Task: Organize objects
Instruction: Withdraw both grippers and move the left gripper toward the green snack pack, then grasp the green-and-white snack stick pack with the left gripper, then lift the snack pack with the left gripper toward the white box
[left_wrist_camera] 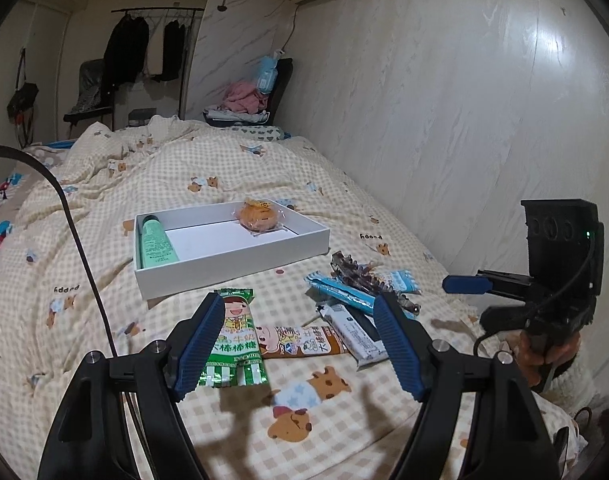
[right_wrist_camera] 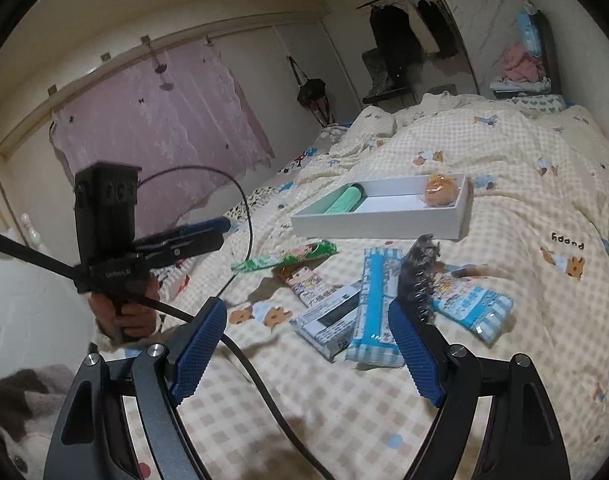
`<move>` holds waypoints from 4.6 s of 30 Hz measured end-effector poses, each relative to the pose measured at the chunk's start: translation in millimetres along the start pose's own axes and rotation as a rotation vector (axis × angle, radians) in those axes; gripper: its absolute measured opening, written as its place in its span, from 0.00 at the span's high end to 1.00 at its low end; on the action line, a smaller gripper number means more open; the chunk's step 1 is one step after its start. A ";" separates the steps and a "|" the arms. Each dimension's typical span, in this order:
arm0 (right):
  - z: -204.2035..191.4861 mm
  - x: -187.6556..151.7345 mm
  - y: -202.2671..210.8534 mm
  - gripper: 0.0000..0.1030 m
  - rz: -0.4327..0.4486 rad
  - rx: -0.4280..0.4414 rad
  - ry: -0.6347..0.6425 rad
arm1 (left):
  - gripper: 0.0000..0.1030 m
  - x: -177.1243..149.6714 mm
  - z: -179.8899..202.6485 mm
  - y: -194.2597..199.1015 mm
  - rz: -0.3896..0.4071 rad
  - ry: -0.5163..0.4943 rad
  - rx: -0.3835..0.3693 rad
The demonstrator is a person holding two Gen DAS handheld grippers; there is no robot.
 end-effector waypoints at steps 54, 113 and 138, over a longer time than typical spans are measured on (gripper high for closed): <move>3.1 -26.6 -3.0 0.04 0.060 0.039 -0.124 | 0.21 -19.5 10.8 -8.3 -0.240 -0.074 0.055; 6.5 -18.1 -6.5 0.04 0.024 -0.007 -0.111 | 0.58 4.3 -44.7 -128.8 -0.459 0.037 0.107; 6.7 -19.8 -11.3 0.04 0.011 0.016 -0.126 | 0.79 -7.4 -24.9 -26.9 -0.251 -0.018 0.244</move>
Point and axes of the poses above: each gripper's, at about its wrist camera, not at the fingertips, and y roughly against the way its jaws point, z to its right, x to its top, the point moved 1 cm from there along -y, roughly the way its jaws point, and after that the axes turned 2 degrees about -z, right-handed, at the moved point
